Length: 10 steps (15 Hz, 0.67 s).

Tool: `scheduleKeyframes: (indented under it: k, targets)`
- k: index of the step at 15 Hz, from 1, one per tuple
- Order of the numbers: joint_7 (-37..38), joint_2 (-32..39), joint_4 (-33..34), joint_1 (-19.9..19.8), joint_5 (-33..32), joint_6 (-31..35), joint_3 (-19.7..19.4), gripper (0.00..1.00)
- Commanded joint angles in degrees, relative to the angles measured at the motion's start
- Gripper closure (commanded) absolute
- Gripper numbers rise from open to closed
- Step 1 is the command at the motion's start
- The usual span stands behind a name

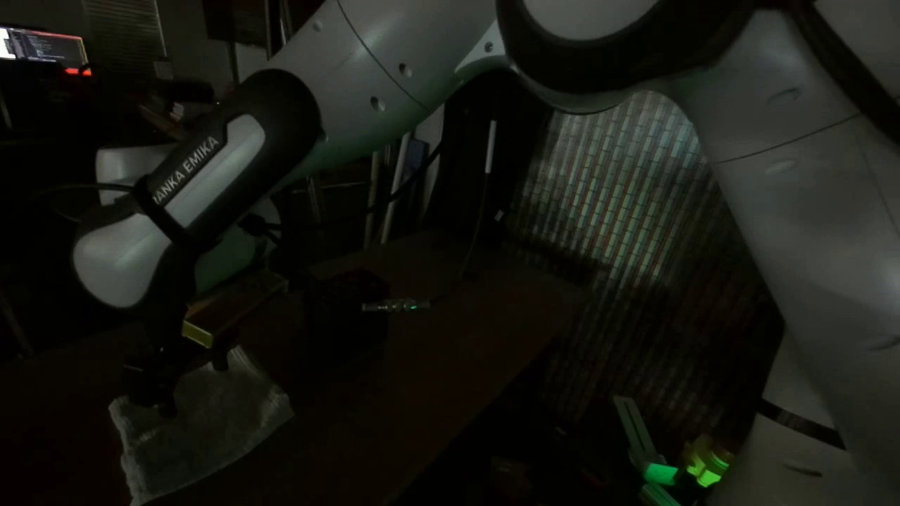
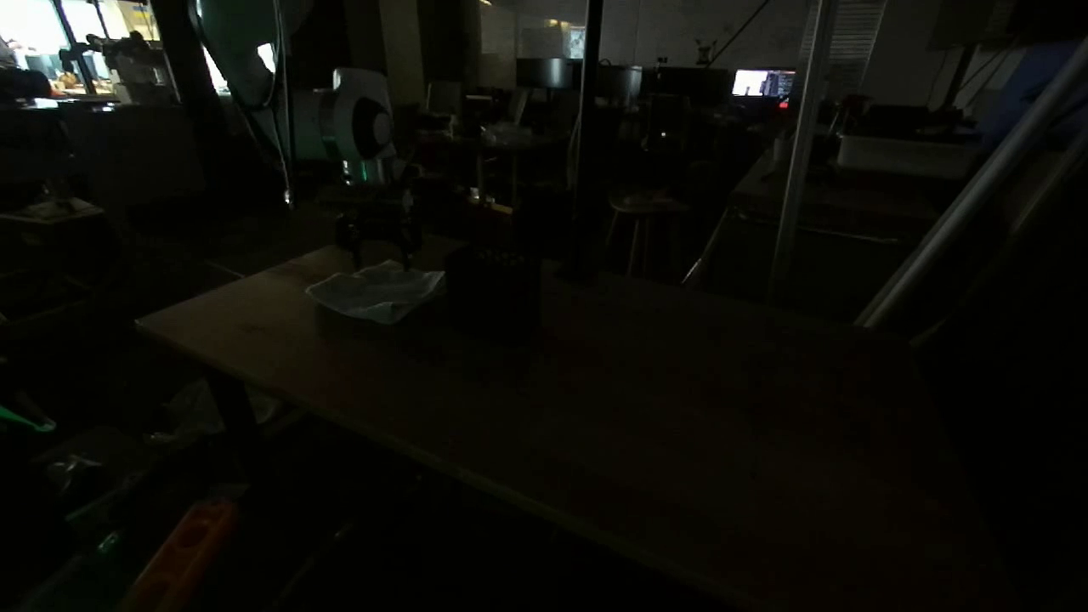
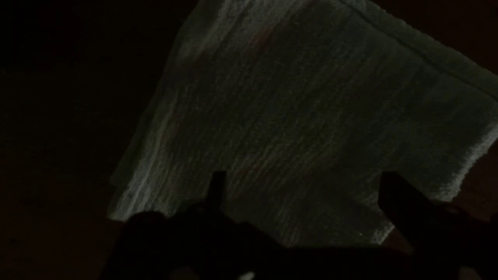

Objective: Put the towel in the box then remove the towel and fold it.

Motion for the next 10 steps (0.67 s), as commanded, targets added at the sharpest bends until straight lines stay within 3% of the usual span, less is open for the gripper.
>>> scheduleKeyframes:
  k: [1, 8, 9, 10]
  targets:
    - [-2.3, 3.9, 1.5, -0.5, 1.6, 3.7, -0.6, 0.00]
    - [-2.6, 7.0, 0.8, -1.4, 6.0, 4.9, 1.8, 0.00]
    - [-2.6, 6.7, 0.3, -1.4, 7.3, 4.7, 2.5, 0.25]
    - [-2.7, 6.4, 0.1, -1.4, 8.3, 4.6, 3.2, 0.26]
